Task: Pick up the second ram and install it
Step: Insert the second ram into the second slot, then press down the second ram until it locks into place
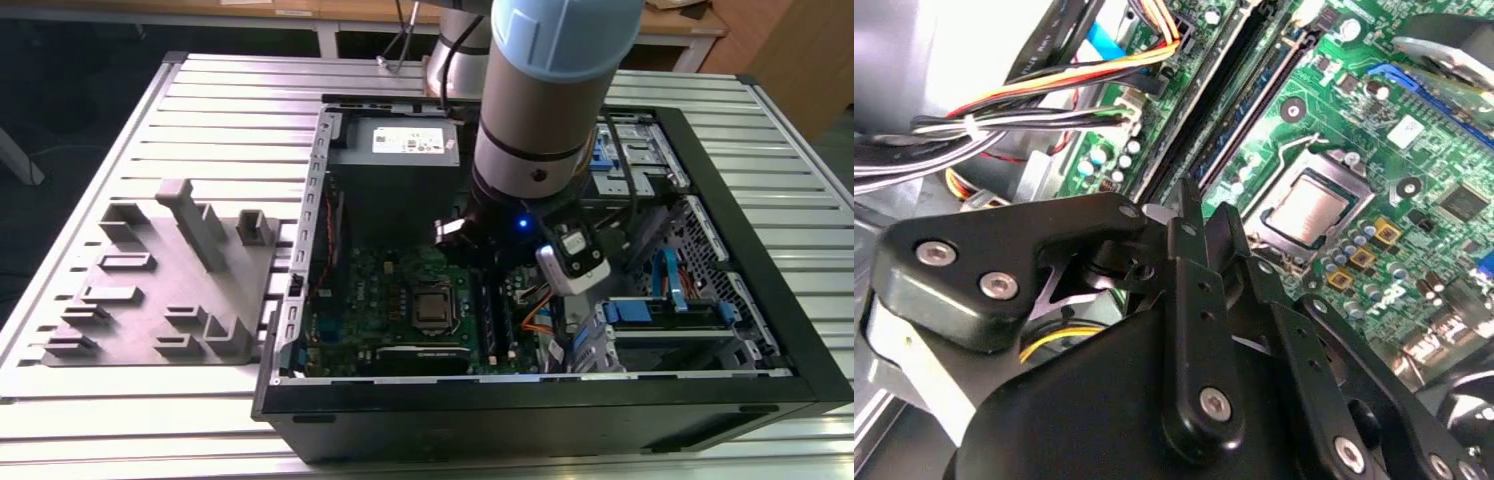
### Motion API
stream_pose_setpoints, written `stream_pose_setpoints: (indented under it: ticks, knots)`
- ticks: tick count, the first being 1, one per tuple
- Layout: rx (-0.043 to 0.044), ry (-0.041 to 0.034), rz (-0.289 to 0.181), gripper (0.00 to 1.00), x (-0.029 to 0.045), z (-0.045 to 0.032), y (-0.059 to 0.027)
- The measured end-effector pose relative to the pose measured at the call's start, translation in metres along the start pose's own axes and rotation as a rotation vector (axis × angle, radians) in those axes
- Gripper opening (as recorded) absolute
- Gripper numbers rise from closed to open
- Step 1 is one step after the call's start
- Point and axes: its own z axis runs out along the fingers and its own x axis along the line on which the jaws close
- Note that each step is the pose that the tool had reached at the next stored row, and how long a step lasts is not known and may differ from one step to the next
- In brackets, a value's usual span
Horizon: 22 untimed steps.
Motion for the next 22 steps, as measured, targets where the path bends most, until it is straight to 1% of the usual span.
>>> stream_pose_setpoints:
  ticks: [9, 11, 12, 13, 14, 22]
  knots:
    - [-0.0001, -0.0008, 0.000, 0.22, -0.0001, -0.0013, 0.0001]
    - [-0.0002, -0.0008, 0.000, 0.21, 0.0000, -0.0014, 0.0001]
    - [-0.0001, -0.0008, 0.000, 0.14, -0.0001, -0.0015, 0.0001]
    - [-0.0002, -0.0008, 0.000, 0.14, -0.0001, -0.0015, 0.0001]
    - [-0.0002, -0.0008, 0.000, 0.08, 0.0000, -0.0015, 0.0001]
    - [-0.0001, -0.0009, 0.000, 0.07, -0.0001, -0.0029, 0.0002]
